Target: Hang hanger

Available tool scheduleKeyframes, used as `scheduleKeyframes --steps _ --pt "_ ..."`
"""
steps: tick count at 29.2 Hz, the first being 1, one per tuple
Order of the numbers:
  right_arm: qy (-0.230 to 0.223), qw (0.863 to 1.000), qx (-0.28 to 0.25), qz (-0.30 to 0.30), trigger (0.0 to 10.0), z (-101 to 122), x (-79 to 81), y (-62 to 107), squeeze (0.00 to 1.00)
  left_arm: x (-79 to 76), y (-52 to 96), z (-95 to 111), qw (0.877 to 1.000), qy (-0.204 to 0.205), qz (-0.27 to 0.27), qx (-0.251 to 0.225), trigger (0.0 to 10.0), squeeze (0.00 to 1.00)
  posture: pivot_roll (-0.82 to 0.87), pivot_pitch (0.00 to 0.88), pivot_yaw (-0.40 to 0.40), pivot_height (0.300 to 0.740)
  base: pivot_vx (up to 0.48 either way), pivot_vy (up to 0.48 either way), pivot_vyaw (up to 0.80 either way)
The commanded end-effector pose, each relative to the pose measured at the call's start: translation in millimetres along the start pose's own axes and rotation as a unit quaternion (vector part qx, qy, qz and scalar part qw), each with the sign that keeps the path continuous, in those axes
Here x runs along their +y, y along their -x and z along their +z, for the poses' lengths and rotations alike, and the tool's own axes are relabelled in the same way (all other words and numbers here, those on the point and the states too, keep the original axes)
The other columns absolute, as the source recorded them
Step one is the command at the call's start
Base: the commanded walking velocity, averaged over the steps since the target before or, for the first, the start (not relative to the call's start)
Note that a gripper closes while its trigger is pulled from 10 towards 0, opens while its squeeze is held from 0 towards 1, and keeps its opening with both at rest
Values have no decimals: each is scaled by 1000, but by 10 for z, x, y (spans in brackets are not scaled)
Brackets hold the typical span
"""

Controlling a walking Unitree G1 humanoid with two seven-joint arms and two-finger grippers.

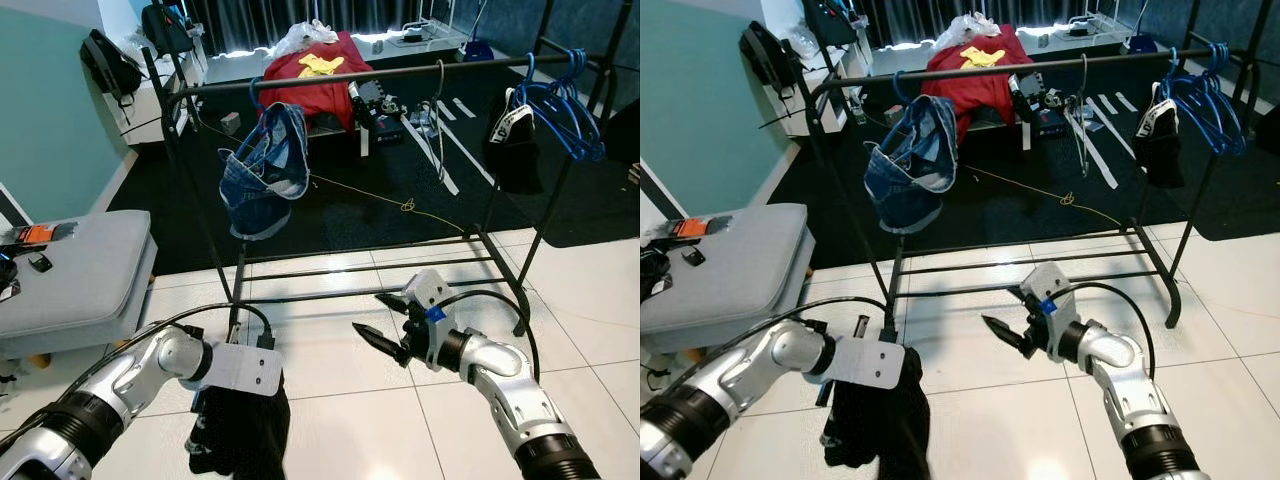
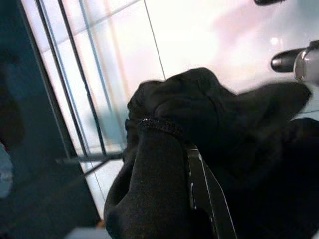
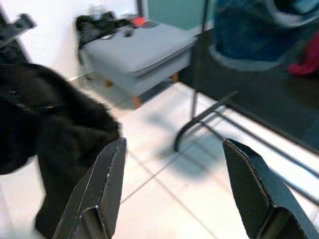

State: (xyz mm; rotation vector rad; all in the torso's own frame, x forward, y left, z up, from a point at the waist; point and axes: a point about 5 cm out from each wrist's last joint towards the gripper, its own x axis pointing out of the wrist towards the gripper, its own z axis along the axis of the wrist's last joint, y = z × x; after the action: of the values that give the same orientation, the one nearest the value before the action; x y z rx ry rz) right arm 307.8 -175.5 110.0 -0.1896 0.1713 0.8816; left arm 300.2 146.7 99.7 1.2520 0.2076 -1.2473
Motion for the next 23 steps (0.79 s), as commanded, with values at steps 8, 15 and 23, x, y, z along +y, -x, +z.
scheduleKeyframes --steps 8,15,23 --pt "-160 984 -30 71 10000 115 -189 -3 1000 -20 67 300 989 -104 -3 -107 10000 0 62 59 60 740 0 0 0" --pt "-53 987 65 136 10000 20 -104 -36 1000 34 20 367 983 -155 8 -103 10000 0 59 66 59 740 0 0 0" --pt "58 981 41 178 10000 170 -2 -227 1000 146 -5 531 974 -185 24 -131 10000 0 62 67 50 740 0 0 0"
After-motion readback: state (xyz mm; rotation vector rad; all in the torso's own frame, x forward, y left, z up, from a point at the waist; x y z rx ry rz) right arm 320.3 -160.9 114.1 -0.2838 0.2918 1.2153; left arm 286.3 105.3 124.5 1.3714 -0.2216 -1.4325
